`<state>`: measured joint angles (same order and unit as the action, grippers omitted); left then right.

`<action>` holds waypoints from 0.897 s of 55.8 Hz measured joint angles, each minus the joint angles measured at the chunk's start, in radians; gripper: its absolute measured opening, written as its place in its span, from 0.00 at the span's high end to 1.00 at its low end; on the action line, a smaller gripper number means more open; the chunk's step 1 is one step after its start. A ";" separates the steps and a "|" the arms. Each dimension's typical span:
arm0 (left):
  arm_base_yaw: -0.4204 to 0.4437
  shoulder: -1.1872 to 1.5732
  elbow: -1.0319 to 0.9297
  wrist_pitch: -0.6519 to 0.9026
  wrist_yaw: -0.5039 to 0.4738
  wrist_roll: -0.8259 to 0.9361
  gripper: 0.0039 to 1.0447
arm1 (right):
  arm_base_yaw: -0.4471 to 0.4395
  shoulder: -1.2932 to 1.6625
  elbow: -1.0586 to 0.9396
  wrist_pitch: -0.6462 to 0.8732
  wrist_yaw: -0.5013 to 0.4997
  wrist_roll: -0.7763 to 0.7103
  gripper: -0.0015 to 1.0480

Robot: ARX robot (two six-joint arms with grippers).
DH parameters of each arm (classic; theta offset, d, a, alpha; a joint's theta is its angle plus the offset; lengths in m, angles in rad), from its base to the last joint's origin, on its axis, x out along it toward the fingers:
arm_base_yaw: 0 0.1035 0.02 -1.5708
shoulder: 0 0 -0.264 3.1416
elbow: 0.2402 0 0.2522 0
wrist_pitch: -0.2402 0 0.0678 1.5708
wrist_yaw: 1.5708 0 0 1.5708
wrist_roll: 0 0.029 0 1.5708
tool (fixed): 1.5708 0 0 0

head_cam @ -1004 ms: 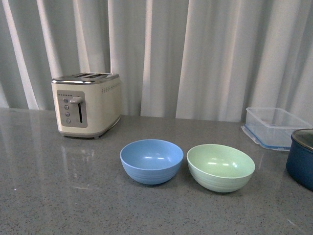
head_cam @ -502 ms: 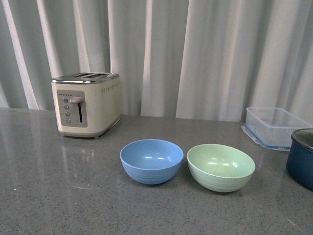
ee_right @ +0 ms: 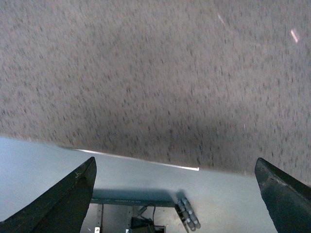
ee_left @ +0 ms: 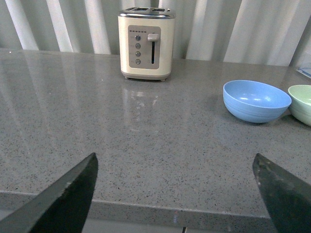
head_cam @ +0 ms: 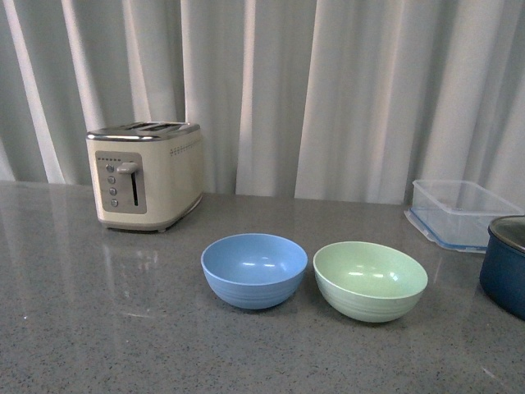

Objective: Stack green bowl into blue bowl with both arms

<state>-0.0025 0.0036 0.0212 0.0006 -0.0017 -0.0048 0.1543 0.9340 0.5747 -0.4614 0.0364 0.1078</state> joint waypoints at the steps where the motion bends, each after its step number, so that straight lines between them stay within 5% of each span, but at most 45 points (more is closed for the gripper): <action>1: 0.000 0.000 0.000 0.000 0.000 0.000 0.05 | 0.011 0.032 0.025 0.004 0.004 0.005 0.10; 15: 0.000 0.000 0.000 0.000 0.000 0.000 0.06 | 0.083 0.347 0.269 0.051 0.027 0.087 0.10; 50: 0.000 0.000 0.000 0.000 0.000 0.000 0.06 | 0.012 0.875 0.760 0.079 -0.020 0.132 0.10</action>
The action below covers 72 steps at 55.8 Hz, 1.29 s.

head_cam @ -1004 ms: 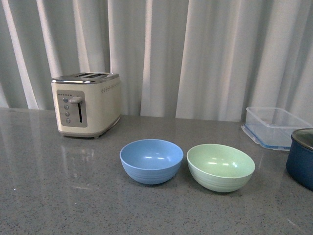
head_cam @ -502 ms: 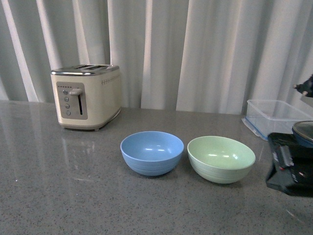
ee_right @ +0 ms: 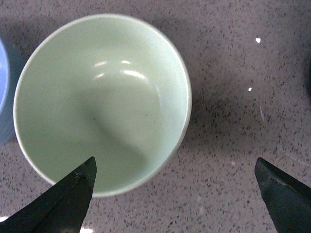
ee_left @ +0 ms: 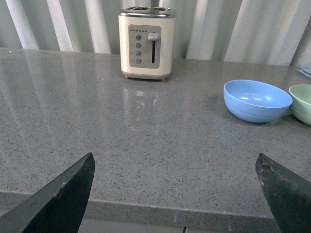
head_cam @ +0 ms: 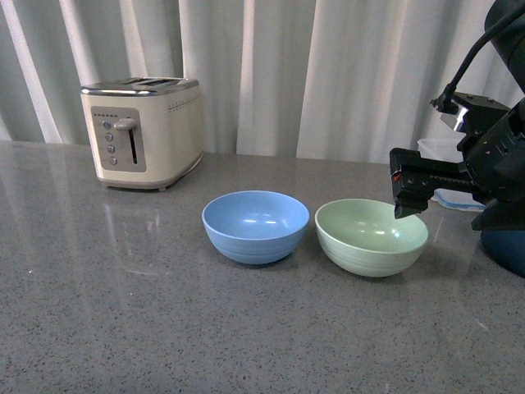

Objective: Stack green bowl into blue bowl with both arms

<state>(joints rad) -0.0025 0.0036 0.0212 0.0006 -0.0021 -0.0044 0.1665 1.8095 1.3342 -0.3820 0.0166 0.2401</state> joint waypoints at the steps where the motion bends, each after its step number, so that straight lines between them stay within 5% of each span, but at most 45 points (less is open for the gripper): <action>1: 0.000 0.000 0.000 0.000 0.000 0.000 0.06 | -0.002 0.007 0.008 -0.002 -0.002 0.000 0.10; 42: 0.000 0.000 0.000 0.000 0.000 0.000 0.06 | -0.028 0.143 0.064 0.032 -0.041 -0.052 0.10; 72: 0.000 0.000 0.000 0.000 0.000 0.000 0.06 | -0.027 0.162 0.064 0.069 -0.037 -0.059 0.86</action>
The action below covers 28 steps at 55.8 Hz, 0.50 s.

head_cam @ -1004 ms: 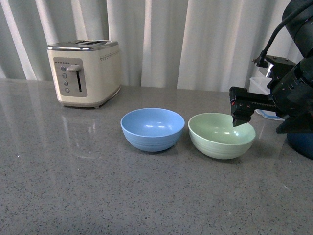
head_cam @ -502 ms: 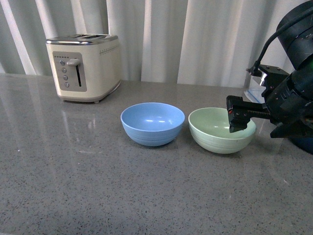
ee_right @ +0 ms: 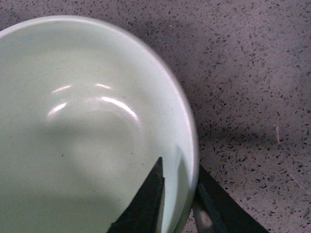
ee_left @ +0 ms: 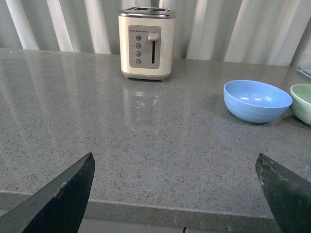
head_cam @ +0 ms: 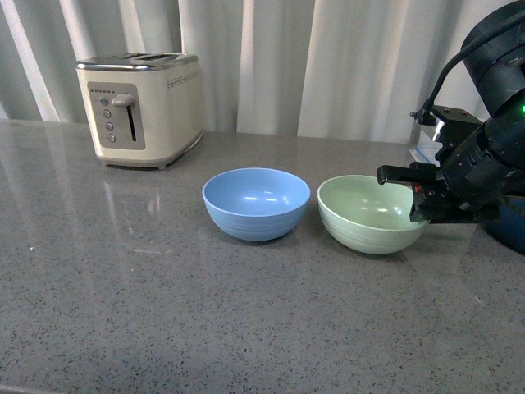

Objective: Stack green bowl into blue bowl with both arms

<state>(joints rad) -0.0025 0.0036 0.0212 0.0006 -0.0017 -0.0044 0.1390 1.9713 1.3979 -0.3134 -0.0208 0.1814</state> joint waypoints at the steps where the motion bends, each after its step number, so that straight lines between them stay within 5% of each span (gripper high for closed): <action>1: 0.000 0.000 0.000 0.000 0.000 0.000 0.06 | 0.000 0.000 0.000 0.001 0.001 -0.001 0.88; 7: 0.000 0.000 0.000 0.000 0.000 0.000 0.06 | -0.004 -0.002 0.000 0.008 -0.011 -0.002 1.00; 28: 0.000 0.000 0.000 0.000 0.000 0.000 0.06 | -0.032 -0.037 0.002 0.004 -0.010 -0.017 0.99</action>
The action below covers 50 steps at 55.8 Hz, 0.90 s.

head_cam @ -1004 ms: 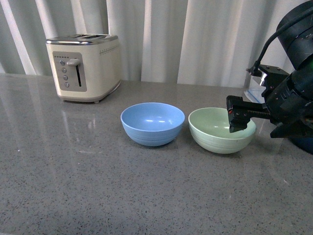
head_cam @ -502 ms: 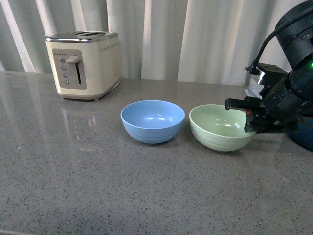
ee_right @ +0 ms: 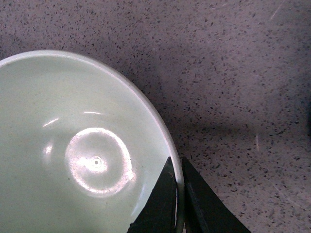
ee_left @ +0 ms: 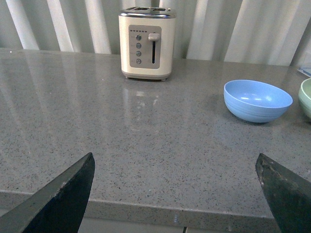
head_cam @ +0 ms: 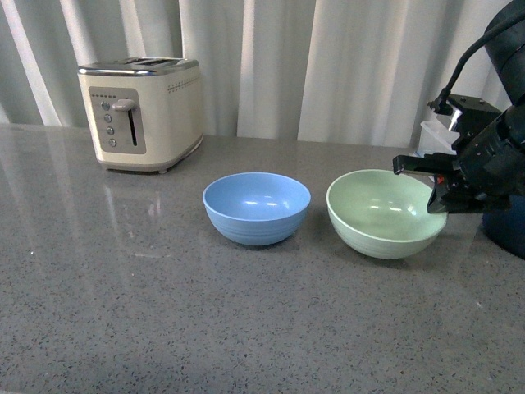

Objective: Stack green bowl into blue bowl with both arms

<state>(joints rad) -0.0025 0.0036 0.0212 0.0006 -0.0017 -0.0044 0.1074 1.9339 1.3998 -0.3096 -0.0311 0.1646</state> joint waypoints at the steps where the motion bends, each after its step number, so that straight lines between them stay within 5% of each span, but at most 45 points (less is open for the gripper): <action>1: 0.000 0.000 0.000 0.000 0.000 0.000 0.06 | -0.002 -0.004 0.002 -0.002 -0.001 0.000 0.99; 20: 0.000 0.000 0.000 0.000 0.000 0.000 0.06 | 0.020 -0.025 0.116 -0.040 -0.055 0.000 0.99; 50: 0.000 0.000 0.000 0.000 0.000 0.000 0.06 | 0.175 -0.014 0.217 -0.063 -0.120 -0.008 0.99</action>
<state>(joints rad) -0.0025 0.0036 0.0212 0.0006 -0.0017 -0.0044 0.2821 1.9194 1.6169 -0.3725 -0.1509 0.1562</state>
